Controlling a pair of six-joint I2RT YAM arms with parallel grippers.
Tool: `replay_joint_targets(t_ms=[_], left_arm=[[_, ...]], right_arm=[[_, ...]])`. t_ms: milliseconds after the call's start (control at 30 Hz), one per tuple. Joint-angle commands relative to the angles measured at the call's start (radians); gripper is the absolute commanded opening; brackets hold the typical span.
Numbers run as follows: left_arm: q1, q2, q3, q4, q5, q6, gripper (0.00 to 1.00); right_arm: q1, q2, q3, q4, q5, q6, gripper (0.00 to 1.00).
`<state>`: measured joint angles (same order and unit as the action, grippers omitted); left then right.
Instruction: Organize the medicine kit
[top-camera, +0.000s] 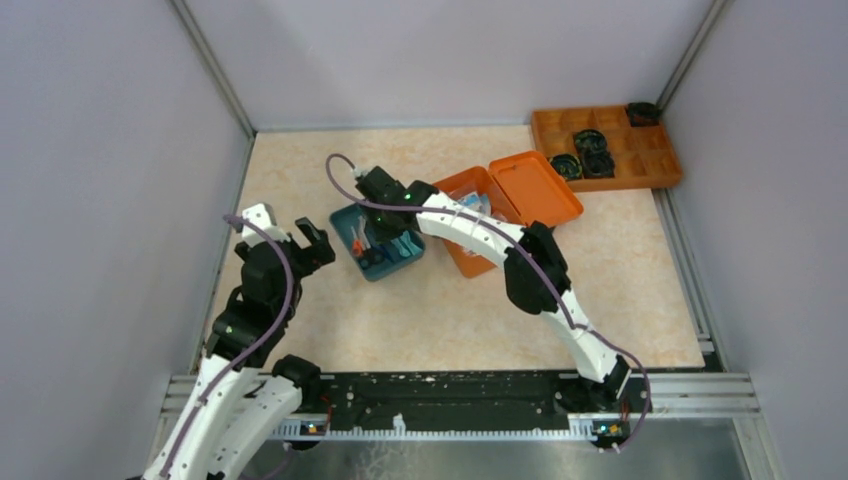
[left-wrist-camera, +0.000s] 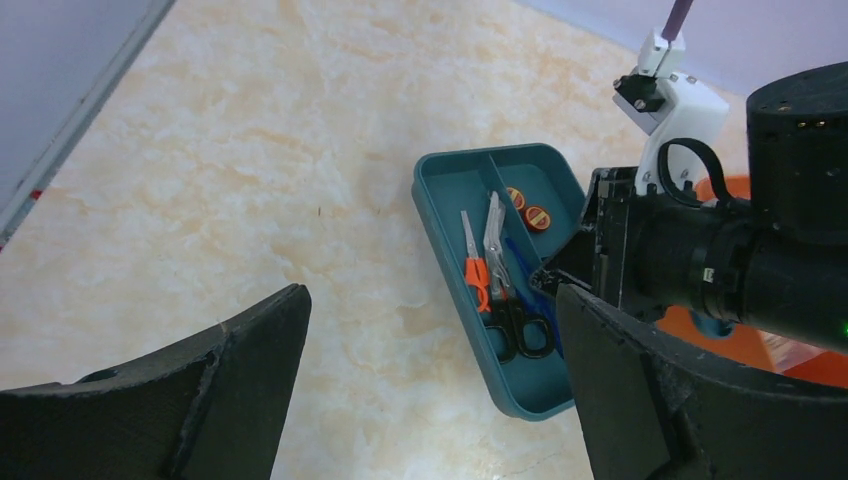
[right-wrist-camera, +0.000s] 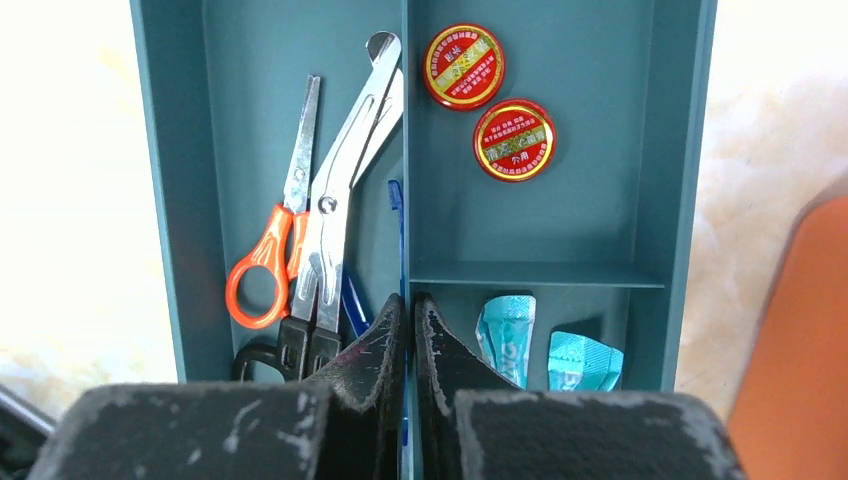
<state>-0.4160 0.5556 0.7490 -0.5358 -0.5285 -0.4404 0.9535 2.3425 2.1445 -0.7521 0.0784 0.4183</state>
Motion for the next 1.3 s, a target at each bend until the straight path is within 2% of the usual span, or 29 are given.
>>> replay_joint_targets(t_ms=[0, 233, 567, 867, 1067, 1267], left_arm=[[0.005, -0.065, 0.091, -0.031, -0.033, 0.027, 0.99], [0.005, -0.069, 0.139, -0.079, -0.051, 0.042, 0.99], [0.005, -0.080, 0.114, -0.081, -0.056, 0.042, 0.99], [0.005, -0.065, 0.093, -0.054, -0.033, 0.039, 0.99], [0.005, -0.047, 0.077, -0.036, -0.013, 0.028, 0.99], [0.005, -0.046, 0.068, -0.033, -0.011, 0.031, 0.99]], right_arm=[[0.004, -0.057, 0.129, -0.039, -0.022, -0.019, 0.00], [-0.006, -0.046, 0.305, -0.151, -0.019, -0.046, 0.00], [-0.062, -0.195, 0.272, -0.206, 0.025, -0.095, 0.00], [-0.153, -0.498, -0.083, -0.091, 0.079, -0.111, 0.00], [-0.156, -0.596, -0.293, -0.039, 0.174, -0.121, 0.00], [-0.197, -0.734, -0.590, 0.131, 0.239, -0.162, 0.00]])
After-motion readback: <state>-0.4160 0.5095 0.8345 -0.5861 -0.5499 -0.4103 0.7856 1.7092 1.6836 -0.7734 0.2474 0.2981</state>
